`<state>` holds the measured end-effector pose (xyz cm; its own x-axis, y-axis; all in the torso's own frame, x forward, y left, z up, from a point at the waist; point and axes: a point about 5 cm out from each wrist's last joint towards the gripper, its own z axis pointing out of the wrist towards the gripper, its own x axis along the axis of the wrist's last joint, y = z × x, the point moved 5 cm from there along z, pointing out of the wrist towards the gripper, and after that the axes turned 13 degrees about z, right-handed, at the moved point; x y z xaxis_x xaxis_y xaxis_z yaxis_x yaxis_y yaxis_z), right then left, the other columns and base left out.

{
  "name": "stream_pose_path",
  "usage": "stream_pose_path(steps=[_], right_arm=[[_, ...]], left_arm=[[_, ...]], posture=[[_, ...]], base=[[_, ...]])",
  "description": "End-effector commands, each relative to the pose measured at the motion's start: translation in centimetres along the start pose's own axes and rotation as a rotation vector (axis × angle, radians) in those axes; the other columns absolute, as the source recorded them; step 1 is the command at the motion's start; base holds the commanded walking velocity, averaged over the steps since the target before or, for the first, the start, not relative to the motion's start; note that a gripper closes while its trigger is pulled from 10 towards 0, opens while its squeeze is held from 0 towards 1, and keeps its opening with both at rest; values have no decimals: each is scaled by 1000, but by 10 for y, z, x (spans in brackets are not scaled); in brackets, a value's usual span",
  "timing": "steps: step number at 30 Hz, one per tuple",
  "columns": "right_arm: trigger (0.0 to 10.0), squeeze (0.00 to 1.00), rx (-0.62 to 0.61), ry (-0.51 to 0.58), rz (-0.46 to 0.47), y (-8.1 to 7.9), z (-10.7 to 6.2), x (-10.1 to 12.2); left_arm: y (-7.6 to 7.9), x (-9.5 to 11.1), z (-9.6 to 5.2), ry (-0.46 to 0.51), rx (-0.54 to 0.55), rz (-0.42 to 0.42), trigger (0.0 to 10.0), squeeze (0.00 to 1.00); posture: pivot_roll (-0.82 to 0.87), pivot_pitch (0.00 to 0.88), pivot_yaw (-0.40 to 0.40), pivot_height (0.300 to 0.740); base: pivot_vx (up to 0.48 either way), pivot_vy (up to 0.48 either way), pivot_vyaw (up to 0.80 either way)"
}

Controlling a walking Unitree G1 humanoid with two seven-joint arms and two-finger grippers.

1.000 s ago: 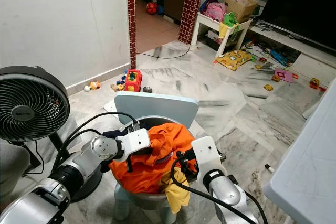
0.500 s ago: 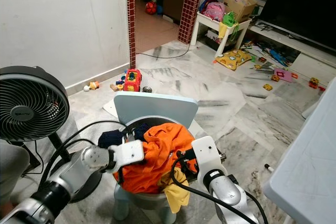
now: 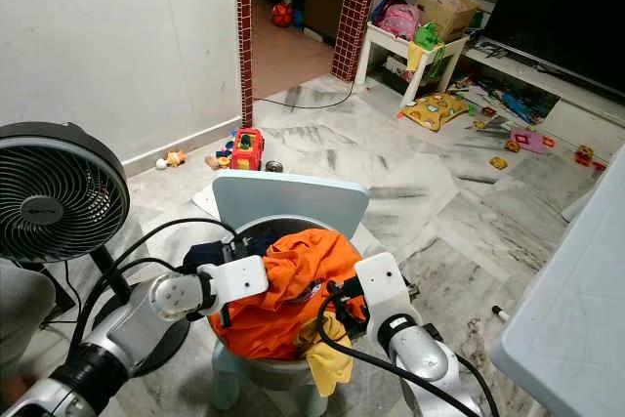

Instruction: Hang hanger

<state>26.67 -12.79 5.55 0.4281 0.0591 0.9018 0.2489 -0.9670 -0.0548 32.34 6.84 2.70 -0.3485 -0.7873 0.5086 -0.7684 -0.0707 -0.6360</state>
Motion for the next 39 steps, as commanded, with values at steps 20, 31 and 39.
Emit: stream_pose_path(steps=[20, 31, 39], right_arm=[[10000, 0, -12, -8, -5, 4, 0, -1], [10000, 0, -19, -6, 0, 3, 0, -1], [10000, 0, -27, -3, 0, 5, -1, 0]], left_arm=[[-8, 8, -1, 71, -102, 12, 10000, 1000], [-5, 8, 0, 93, -153, -39, 10000, 0], [4, 2, 3, 89, -212, -49, 10000, 0]], posture=[[25, 0, -109, 740], [17, 0, -99, 740], [13, 0, -95, 740]], base=[[0, 0, 0], [0, 0, 0], [0, 0, 0]])
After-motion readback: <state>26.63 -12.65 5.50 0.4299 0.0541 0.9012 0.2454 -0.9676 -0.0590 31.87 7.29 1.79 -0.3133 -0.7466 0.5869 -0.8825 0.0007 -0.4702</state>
